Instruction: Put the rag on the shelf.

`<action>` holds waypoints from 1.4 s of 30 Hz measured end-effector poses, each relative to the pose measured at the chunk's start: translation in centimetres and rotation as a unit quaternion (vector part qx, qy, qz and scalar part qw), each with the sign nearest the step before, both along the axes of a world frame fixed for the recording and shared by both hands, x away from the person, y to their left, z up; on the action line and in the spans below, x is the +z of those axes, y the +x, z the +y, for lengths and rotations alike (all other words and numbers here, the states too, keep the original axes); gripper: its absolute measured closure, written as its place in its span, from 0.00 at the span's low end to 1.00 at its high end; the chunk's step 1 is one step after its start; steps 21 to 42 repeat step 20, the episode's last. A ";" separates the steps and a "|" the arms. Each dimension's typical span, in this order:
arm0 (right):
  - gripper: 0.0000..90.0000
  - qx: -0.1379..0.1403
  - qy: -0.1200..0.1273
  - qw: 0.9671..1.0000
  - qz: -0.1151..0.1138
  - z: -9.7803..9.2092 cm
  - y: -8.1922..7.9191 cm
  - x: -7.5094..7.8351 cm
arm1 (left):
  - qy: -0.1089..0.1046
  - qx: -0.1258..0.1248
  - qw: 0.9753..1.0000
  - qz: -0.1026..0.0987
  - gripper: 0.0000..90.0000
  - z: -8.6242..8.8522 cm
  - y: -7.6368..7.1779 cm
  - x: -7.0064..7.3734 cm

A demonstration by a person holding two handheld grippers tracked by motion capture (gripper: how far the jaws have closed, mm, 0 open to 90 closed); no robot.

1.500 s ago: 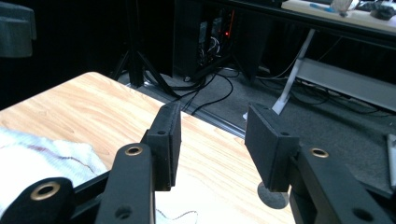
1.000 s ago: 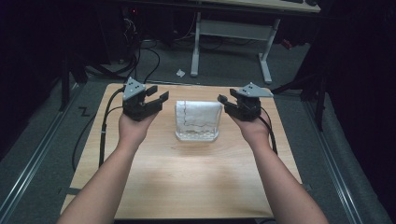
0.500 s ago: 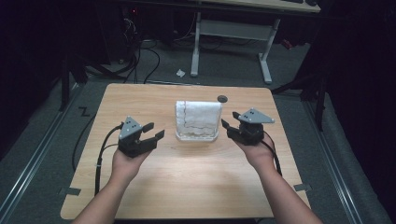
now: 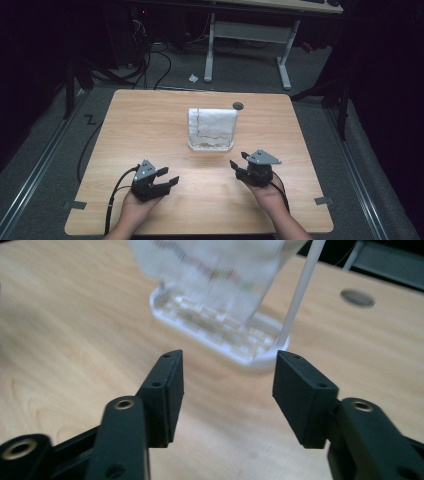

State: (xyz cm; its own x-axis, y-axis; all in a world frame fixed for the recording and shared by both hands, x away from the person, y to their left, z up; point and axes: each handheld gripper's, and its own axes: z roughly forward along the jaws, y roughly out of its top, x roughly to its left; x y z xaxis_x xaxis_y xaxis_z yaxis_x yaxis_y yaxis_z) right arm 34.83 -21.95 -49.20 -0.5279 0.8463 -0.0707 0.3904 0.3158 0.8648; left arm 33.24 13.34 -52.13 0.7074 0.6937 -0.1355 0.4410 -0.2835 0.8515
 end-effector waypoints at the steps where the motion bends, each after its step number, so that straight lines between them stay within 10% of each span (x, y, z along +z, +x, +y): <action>1: 0.45 0.001 -0.003 1.000 0.004 -0.1 -1.1 -1.2 | 0.052 -0.001 0.999 -0.015 0.48 -0.2 -0.9 -0.4; 7: 0.46 0.008 -0.019 1.000 0.020 -1.0 -4.5 -4.2 | 0.065 -0.019 0.998 0.012 0.47 -0.5 -1.4 -1.4; 42: 0.45 0.024 -0.018 0.999 0.027 -0.7 -4.0 -4.5 | 0.036 -0.011 0.999 0.031 0.44 -0.2 -0.7 -1.5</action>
